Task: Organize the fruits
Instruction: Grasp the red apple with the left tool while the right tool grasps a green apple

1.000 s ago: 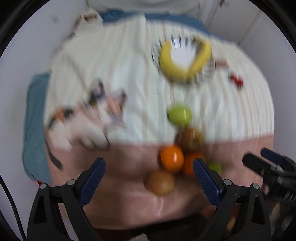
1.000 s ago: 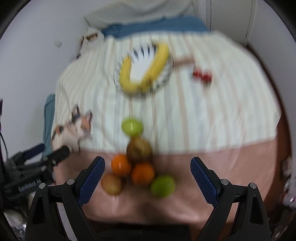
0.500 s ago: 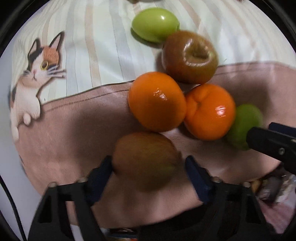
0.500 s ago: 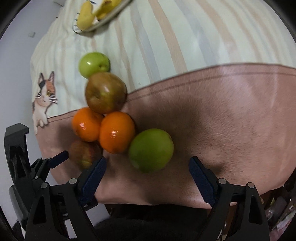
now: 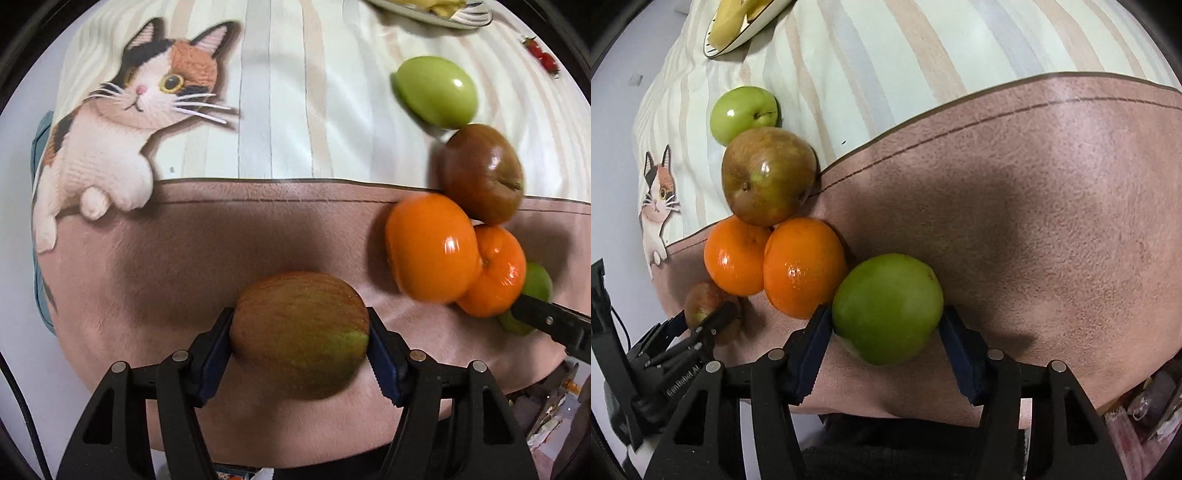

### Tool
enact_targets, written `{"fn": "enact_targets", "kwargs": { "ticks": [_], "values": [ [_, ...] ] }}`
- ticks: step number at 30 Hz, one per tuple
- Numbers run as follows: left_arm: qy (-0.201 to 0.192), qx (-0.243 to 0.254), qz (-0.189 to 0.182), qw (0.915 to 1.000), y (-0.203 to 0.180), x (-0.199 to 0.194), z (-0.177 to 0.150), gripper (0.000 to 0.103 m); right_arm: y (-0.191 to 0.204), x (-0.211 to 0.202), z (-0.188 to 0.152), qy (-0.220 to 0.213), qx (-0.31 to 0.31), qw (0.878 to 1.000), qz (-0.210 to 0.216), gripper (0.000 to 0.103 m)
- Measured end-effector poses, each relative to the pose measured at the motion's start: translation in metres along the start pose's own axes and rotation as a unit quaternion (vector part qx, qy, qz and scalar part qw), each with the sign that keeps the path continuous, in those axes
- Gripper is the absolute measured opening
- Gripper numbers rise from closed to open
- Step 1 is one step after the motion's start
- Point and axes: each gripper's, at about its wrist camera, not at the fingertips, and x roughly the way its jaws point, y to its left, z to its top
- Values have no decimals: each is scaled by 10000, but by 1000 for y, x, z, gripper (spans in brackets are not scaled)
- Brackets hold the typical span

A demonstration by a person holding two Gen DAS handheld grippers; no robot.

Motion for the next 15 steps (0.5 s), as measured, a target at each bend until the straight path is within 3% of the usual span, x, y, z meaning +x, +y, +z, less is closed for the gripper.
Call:
{"fn": "enact_targets", "kwargs": {
  "ticks": [7,15],
  "values": [
    [-6,117,213,9997,8,7,-24,64,3,23,5,263,4,9996,-72,63],
    [-271,26,126,9995,21,-25,-48,63,24,18,-12,-129,-316,9991,-262,60]
  ]
}}
